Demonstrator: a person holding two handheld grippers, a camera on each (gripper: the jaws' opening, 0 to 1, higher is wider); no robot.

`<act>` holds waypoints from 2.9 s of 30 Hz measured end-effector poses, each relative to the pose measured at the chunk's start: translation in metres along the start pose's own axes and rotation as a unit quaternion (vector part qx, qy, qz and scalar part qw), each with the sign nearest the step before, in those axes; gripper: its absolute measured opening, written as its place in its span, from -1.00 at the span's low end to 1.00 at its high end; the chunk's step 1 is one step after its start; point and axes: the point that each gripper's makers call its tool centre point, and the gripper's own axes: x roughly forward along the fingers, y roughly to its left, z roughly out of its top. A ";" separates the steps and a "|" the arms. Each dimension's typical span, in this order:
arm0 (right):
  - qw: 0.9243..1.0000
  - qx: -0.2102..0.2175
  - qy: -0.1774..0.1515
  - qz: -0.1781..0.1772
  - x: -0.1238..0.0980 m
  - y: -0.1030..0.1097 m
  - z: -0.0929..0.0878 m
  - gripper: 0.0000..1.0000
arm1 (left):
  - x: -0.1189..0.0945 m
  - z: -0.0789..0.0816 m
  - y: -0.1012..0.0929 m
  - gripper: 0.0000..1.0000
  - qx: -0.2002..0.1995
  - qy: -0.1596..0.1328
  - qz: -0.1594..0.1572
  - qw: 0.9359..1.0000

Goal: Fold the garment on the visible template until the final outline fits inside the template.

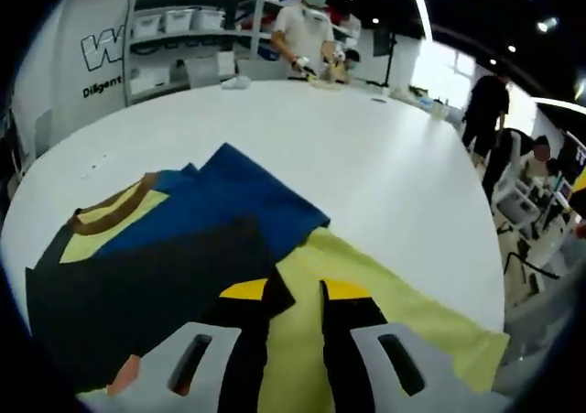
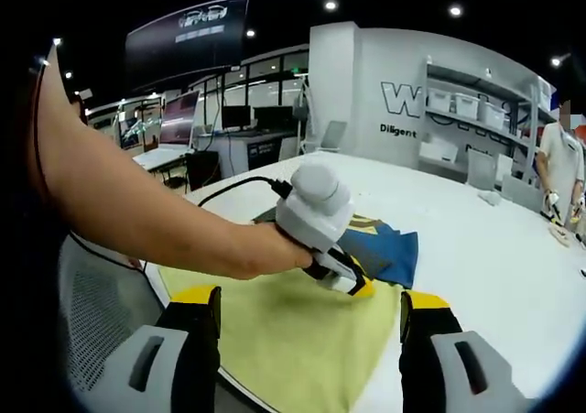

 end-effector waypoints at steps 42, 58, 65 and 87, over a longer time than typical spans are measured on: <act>1.000 -0.016 0.012 0.007 0.001 0.005 -0.004 0.61 | -0.041 0.041 0.024 0.10 0.001 -0.065 0.039 0.997; 1.000 -0.023 0.013 0.013 0.001 0.009 -0.004 0.61 | -0.077 0.049 0.040 0.21 -0.005 -0.092 0.060 0.994; 0.999 -0.025 0.013 0.016 0.001 0.010 -0.004 0.61 | -0.104 0.052 0.042 0.22 -0.003 -0.111 0.062 0.992; 0.999 -0.033 0.016 0.023 0.002 0.014 -0.006 0.61 | -0.189 0.024 0.059 0.22 -0.008 -0.143 0.090 0.986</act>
